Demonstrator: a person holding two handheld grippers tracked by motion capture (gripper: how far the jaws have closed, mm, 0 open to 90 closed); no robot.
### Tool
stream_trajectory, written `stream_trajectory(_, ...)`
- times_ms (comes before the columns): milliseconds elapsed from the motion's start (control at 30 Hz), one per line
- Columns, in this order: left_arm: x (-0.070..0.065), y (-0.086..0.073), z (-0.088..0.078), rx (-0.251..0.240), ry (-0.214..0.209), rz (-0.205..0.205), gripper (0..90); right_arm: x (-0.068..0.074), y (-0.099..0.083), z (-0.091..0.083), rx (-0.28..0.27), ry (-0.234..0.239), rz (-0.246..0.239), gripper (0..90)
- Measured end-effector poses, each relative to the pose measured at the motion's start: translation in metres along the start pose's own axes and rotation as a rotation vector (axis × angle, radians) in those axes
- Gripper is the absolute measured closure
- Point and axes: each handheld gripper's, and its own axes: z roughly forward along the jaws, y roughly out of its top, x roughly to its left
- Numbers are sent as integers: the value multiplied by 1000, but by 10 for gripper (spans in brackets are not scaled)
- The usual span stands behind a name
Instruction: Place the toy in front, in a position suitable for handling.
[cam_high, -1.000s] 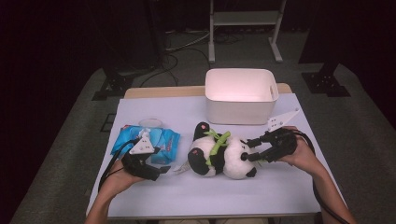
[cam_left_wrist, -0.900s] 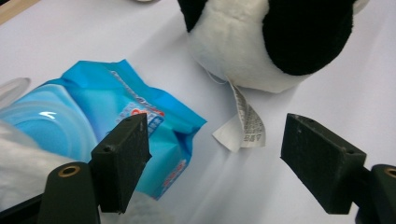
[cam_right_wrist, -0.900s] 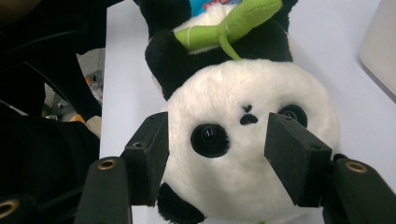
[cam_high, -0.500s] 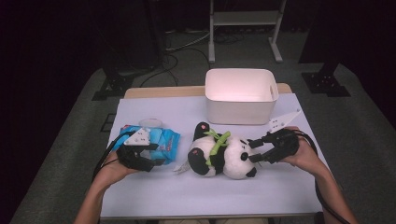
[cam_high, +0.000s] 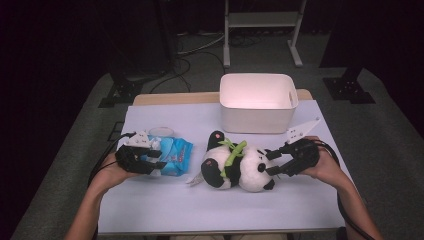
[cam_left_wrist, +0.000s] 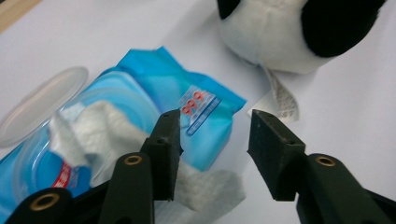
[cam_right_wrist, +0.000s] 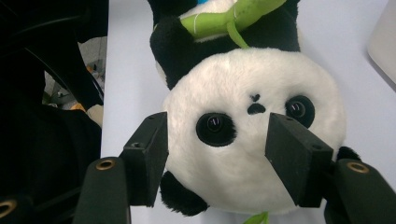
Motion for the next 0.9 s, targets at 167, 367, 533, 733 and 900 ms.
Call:
stream_trajectory(167, 6, -4, 1, 14, 11, -8, 541, 0, 0, 1, 1, 2, 1, 383)
stream_trajectory(367, 12, -8, 5, 36, 31, -27, 522, 0, 0, 2, 3, 4, -1, 383)
stream_trajectory(533, 17, -13, 10, 51, 38, -33, 567, 1, 0, 3, 4, 4, -2, 383)
stream_trajectory(733, 20, -18, 19, 67, 32, -37, 652, 1, 0, 2, 2, 4, -2, 383)
stream_trajectory(900, 23, -20, 20, 61, 33, -34, 740, 1, 1, 3, 1, 5, -2, 383)
